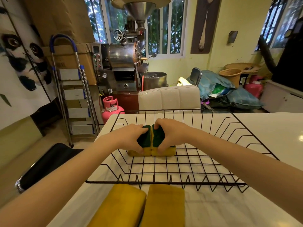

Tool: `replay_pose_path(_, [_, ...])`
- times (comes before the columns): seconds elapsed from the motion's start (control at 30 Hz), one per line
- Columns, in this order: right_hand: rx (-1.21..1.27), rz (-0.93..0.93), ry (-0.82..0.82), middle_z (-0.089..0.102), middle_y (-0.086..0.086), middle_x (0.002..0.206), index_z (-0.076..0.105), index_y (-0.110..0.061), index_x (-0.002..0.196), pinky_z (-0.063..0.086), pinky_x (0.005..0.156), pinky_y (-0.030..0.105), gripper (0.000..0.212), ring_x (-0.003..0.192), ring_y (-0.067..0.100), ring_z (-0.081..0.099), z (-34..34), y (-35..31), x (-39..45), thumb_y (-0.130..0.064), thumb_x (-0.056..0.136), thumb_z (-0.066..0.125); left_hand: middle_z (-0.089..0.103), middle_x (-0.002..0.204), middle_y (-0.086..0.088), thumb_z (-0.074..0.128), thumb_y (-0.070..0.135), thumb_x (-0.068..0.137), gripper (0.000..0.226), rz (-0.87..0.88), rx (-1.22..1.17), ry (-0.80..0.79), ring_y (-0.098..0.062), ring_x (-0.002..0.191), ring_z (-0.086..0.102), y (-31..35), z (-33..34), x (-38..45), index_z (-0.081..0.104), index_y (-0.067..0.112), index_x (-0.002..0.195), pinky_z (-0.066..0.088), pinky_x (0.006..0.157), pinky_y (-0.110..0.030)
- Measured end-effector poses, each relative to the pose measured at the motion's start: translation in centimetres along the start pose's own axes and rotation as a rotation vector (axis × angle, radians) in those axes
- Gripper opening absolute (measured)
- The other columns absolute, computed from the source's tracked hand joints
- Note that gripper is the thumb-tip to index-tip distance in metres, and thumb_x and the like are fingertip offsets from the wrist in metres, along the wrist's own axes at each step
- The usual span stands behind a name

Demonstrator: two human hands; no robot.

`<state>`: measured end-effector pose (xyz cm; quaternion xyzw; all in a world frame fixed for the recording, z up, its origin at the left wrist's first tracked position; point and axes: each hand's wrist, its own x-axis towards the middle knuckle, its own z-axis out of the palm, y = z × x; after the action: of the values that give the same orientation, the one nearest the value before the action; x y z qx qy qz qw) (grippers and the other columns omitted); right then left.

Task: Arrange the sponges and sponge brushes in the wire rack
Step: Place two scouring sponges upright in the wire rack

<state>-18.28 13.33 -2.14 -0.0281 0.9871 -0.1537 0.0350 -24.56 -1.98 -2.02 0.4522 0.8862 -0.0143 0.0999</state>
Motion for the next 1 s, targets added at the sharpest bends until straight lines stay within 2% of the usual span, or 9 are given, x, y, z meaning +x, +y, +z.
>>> replay_pose_path(0.2, [0.041,-0.005,0.014,0.054,0.006,0.116,0.047,-0.018,0.120,0.052,0.084,0.032,0.065,0.105,0.021,0.051,0.6,0.4,-0.3,-0.033,0.065,0.078,0.045,0.130,-0.010,0.063,0.032,0.078,0.066,0.009,0.056,0.012,-0.022,0.110,0.047,0.1,0.4,0.1,0.035,0.012,0.134,0.046,0.093,-0.035])
replay_pose_path(0.37, [-0.291,-0.034,0.047,0.048,0.007,0.117,0.049,-0.020,0.123,0.042,0.091,0.036,0.066,0.114,0.025,0.036,0.5,-0.5,-0.5,-0.050,0.068,0.070,0.041,0.135,-0.009,0.058,0.032,0.082,0.068,-0.023,0.206,0.023,-0.022,0.115,0.047,0.9,0.7,-0.2,0.025,0.014,0.139,0.046,0.093,-0.033])
replay_pose_path(0.47, [-0.330,-0.026,0.027,0.049,0.008,0.115,0.048,-0.018,0.124,0.044,0.085,0.034,0.062,0.109,0.024,0.043,0.5,-1.3,-1.0,-0.046,0.073,0.068,0.048,0.126,-0.007,0.055,0.032,0.084,0.057,-0.037,0.288,0.069,-0.022,0.109,0.051,1.7,0.8,-0.7,0.034,0.013,0.134,0.048,0.085,-0.033])
replay_pose_path(0.6, [-0.127,0.002,-0.031,0.055,0.007,0.109,0.047,-0.015,0.120,0.050,0.084,0.034,0.057,0.099,0.024,0.053,0.0,-2.1,-2.4,-0.037,0.073,0.070,0.056,0.119,-0.006,0.058,0.036,0.081,0.049,-0.007,0.021,0.020,-0.022,0.106,0.053,2.4,-0.4,-2.9,0.046,0.017,0.124,0.046,0.091,-0.039])
replay_pose_path(0.67, [-0.010,-0.014,-0.018,0.054,0.007,0.113,0.045,-0.014,0.124,0.048,0.087,0.034,0.059,0.103,0.024,0.052,-0.7,-3.1,-3.8,-0.036,0.075,0.069,0.058,0.118,-0.006,0.059,0.037,0.081,0.047,0.009,-0.107,0.033,-0.023,0.106,0.054,3.2,-1.3,-4.6,0.046,0.021,0.123,0.045,0.093,-0.040])
replay_pose_path(0.73, [0.020,-0.075,0.066,0.048,0.009,0.130,0.037,-0.015,0.134,0.041,0.098,0.035,0.068,0.119,0.024,0.045,-1.3,-4.2,-5.6,-0.036,0.077,0.067,0.054,0.128,-0.005,0.057,0.041,0.082,0.054,0.006,-0.156,0.090,-0.021,0.115,0.050,4.1,-1.9,-6.7,0.040,0.023,0.131,0.041,0.098,-0.035])
replay_pose_path(0.8, [0.101,-0.146,0.173,0.041,0.006,0.141,0.032,-0.017,0.138,0.034,0.101,0.031,0.070,0.128,0.021,0.037,-1.7,-5.4,-7.8,-0.033,0.079,0.066,0.046,0.139,0.000,0.055,0.042,0.083,0.061,0.014,-0.187,0.189,-0.016,0.124,0.043,5.1,-2.1,-8.9,0.032,0.024,0.136,0.033,0.098,-0.026])
replay_pose_path(0.93, [0.239,-0.277,0.362,0.039,-0.002,0.143,0.033,-0.023,0.137,0.028,0.100,0.025,0.062,0.129,0.013,0.033,-0.9,-7.1,-12.3,-0.029,0.083,0.062,0.043,0.139,0.010,0.055,0.039,0.083,0.058,0.085,-0.294,0.427,-0.001,0.118,0.039,7.2,-1.3,-13.7,0.032,0.027,0.136,0.030,0.084,-0.005])
replay_pose_path(1.0, [0.278,-0.327,0.409,0.043,-0.007,0.134,0.036,-0.024,0.134,0.031,0.101,0.024,0.057,0.124,0.009,0.036,0.1,-7.4,-14.5,-0.030,0.084,0.061,0.040,0.139,0.014,0.055,0.042,0.083,0.059,0.105,-0.296,0.504,0.005,0.119,0.035,8.1,-0.3,-15.6,0.031,0.031,0.136,0.027,0.085,-0.001])
